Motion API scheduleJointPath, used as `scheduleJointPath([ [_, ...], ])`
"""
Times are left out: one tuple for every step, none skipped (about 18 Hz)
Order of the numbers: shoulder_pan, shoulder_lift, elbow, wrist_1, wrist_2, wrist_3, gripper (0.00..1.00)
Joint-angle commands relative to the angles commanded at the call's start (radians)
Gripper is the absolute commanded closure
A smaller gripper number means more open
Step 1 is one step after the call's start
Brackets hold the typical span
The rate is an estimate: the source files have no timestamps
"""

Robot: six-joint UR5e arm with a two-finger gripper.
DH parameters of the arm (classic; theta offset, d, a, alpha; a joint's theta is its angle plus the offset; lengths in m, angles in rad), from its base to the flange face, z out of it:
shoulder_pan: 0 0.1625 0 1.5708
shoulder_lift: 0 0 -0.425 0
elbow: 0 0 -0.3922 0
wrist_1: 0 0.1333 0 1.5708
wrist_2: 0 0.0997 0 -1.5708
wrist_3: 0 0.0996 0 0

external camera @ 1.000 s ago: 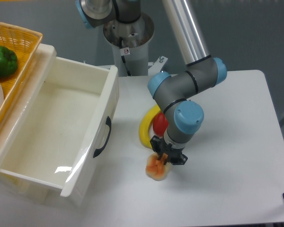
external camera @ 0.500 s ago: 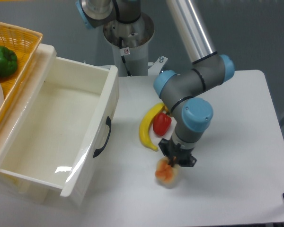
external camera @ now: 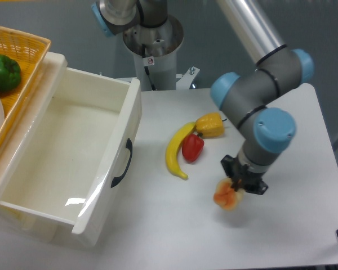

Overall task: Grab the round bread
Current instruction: 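Lift the bread roll and carry it away from the banana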

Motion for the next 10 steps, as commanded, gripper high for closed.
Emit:
scheduleJointPath([
  [0.000,0.000,0.009,-0.009,0.023,0.014,1.00],
  [0.000,0.000,0.021,-0.021,0.035,0.016,1.00],
  [0.000,-0.005,0.040,-0.038,0.034,0.016,1.00],
  [0.000,-0.012,0.058,-0.058,0.034,0.016,1.00],
  [0.000,-0.015,0.074,-0.069,0.034,0.016,1.00],
  [0.000,-0.015,0.080,-0.074,0.034,0.016,1.00],
  [0.000,-0.014,0.078,-0.072,0.035,0.016,1.00],
  [0.000,-0.008,0.074,-0.069,0.035,0.016,1.00],
  [0.000,-0.003,0.069,-0.065,0.035,0.014,1.00],
  [0.000,-0.002,0.069,-0.065,0.034,0.014,1.00],
])
